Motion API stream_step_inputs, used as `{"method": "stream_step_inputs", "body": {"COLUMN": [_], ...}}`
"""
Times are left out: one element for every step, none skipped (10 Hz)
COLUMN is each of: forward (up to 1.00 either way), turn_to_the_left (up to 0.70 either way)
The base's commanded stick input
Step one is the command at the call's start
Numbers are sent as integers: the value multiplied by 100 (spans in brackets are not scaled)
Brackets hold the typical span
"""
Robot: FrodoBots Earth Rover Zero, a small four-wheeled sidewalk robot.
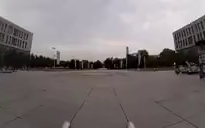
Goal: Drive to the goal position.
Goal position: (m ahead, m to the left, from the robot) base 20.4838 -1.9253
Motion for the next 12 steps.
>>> {"method": "stream_step_inputs", "body": {"forward": [60,60,60,60,60,60,60,60,60,60,60,60], "turn_to_the_left": [0,0,0,0,0,0,0,0,0,0,0,0]}}
